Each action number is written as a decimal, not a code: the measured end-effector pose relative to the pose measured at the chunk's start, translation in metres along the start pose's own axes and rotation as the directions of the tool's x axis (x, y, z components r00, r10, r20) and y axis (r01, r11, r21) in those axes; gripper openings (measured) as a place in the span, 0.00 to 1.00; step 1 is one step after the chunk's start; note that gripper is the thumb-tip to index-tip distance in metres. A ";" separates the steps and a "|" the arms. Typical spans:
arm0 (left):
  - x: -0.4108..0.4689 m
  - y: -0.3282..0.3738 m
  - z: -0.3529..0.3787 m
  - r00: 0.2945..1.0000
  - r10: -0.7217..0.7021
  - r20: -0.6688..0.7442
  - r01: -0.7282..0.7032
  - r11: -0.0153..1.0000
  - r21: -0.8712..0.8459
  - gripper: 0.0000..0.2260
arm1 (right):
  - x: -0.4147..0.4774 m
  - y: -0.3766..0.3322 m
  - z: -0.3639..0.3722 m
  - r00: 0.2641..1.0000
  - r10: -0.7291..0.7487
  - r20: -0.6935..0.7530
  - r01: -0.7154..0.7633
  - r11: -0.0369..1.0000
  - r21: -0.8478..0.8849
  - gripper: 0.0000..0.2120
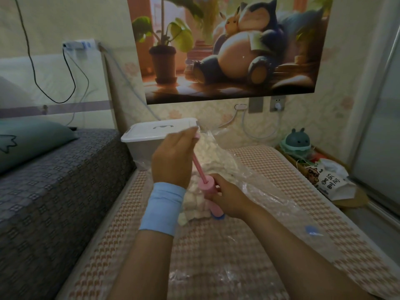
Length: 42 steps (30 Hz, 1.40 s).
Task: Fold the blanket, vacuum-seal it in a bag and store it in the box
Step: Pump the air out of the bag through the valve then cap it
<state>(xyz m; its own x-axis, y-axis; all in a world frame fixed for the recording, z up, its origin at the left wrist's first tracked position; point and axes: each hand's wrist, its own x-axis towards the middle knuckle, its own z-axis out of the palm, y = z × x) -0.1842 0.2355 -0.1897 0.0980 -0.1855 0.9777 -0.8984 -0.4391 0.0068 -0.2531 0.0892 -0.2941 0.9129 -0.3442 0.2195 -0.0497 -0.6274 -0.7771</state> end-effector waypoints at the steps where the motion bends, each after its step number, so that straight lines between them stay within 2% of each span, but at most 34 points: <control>1: 0.003 0.000 -0.002 0.997 0.002 -0.082 -0.005 0.999 -0.036 0.10 | 0.000 0.000 0.000 1.000 -0.001 0.002 0.001 1.000 0.001 0.19; 3: 0.000 0.000 0.000 0.995 -0.041 -0.092 0.031 0.994 -0.105 0.11 | -0.001 -0.002 0.001 1.000 -0.006 0.006 0.006 1.000 0.003 0.19; 4: -0.008 0.000 0.006 0.997 -0.080 -0.014 0.078 0.991 -0.112 0.12 | -0.001 -0.003 0.002 1.000 -0.009 0.008 0.009 1.000 -0.001 0.19; 5: -0.016 0.000 0.012 0.983 -0.127 0.133 0.142 0.983 -0.115 0.14 | -0.002 -0.004 0.002 1.000 -0.013 0.005 0.013 1.000 -0.007 0.20; 6: -0.026 0.001 0.019 0.921 -0.185 0.344 0.237 0.965 -0.116 0.15 | -0.002 -0.005 0.002 1.000 -0.013 -0.002 0.013 1.000 -0.012 0.20; 7: -0.037 0.004 0.025 0.799 -0.231 0.556 0.341 0.934 -0.102 0.17 | -0.003 -0.005 0.001 1.000 -0.008 -0.008 0.008 1.000 -0.010 0.20; 8: -0.047 0.006 0.030 0.674 -0.234 0.701 0.420 0.902 -0.103 0.17 | -0.005 -0.007 0.001 1.000 -0.003 -0.012 0.003 1.000 0.000 0.20; 9: -0.054 0.008 0.033 0.612 -0.210 0.763 0.466 0.875 -0.133 0.18 | -0.006 -0.007 -0.001 1.000 -0.001 -0.014 0.001 1.000 0.013 0.20; 12: -0.064 0.011 0.040 0.648 -0.185 0.739 0.520 0.816 -0.251 0.20 | -0.008 -0.009 -0.006 0.999 -0.017 -0.028 0.018 0.999 0.043 0.21; 13: -0.065 0.011 0.043 0.632 -0.187 0.752 0.558 0.782 -0.276 0.22 | -0.008 -0.010 -0.008 0.999 -0.036 -0.036 0.038 0.998 0.041 0.20; 15: -0.068 0.011 0.048 0.580 -0.219 0.784 0.690 0.645 -0.330 0.29 | -0.007 -0.012 -0.014 0.992 -0.103 -0.071 0.106 0.994 0.040 0.16; 17: -0.068 0.014 0.049 0.535 -0.266 0.802 0.806 0.445 -0.390 0.34 | -0.007 -0.015 -0.021 0.975 -0.145 -0.168 0.150 0.989 0.014 0.26; 19: -0.068 0.015 0.050 0.498 -0.298 0.814 0.856 0.321 -0.406 0.33 | -0.009 -0.022 -0.029 0.935 -0.211 -0.285 0.191 0.977 -0.097 0.34; 21: -0.070 0.016 0.052 0.456 -0.308 0.835 0.883 0.271 -0.382 0.31 | -0.009 -0.029 -0.034 0.902 -0.320 -0.291 0.228 0.924 -0.308 0.30; 23: -0.074 0.016 0.055 0.446 -0.330 0.832 0.883 0.311 -0.351 0.28 | -0.008 -0.034 -0.033 0.910 -0.347 -0.226 0.208 0.855 -0.476 0.17; 24: -0.076 0.015 0.056 0.446 -0.340 0.828 0.879 0.339 -0.335 0.27 | -0.009 -0.034 -0.032 0.923 -0.329 -0.201 0.191 0.843 -0.503 0.13; 27: -0.079 0.014 0.058 0.450 -0.354 0.820 0.875 0.359 -0.325 0.26 | -0.008 -0.033 -0.034 0.957 -0.266 -0.115 0.177 0.851 -0.495 0.10; 29: -0.080 0.013 0.058 0.457 -0.350 0.817 0.874 0.348 -0.340 0.26 | -0.008 -0.047 -0.043 0.954 -0.277 -0.113 0.188 0.848 -0.496 0.07; 31: -0.081 0.011 0.059 0.469 -0.330 0.819 0.858 0.389 -0.335 0.26 | -0.009 -0.070 -0.058 0.890 -0.399 -0.218 0.237 0.816 -0.528 0.07; 34: -0.080 0.011 0.059 0.495 -0.278 0.823 0.814 0.481 -0.327 0.20 | -0.016 -0.109 -0.076 0.720 -0.587 -0.371 0.327 0.758 -0.565 0.11; 36: -0.080 0.012 0.061 0.488 -0.255 0.835 0.811 0.487 -0.325 0.19 | -0.014 -0.114 -0.077 0.671 -0.628 -0.394 0.353 0.738 -0.575 0.13; 37: -0.081 0.012 0.063 0.479 -0.250 0.842 0.814 0.486 -0.319 0.21 | -0.011 -0.107 -0.072 0.681 -0.619 -0.391 0.347 0.743 -0.572 0.12; 39: -0.084 0.016 0.064 0.468 -0.251 0.847 0.827 0.463 -0.320 0.25 | -0.008 -0.079 -0.058 0.772 -0.530 -0.351 0.288 0.784 -0.551 0.10; 42: -0.088 0.020 0.067 0.493 -0.298 0.818 0.823 0.465 -0.326 0.19 | -0.010 -0.034 -0.038 0.930 -0.332 -0.158 0.199 0.816 -0.542 0.07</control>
<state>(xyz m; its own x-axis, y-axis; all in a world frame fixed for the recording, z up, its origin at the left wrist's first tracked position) -0.1824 0.1838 -0.2898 0.6661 -0.6793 0.3081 -0.4766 -0.0698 0.8763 -0.2762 0.0872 -0.2473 0.8018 -0.2222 0.5547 -0.0784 -0.9594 -0.2709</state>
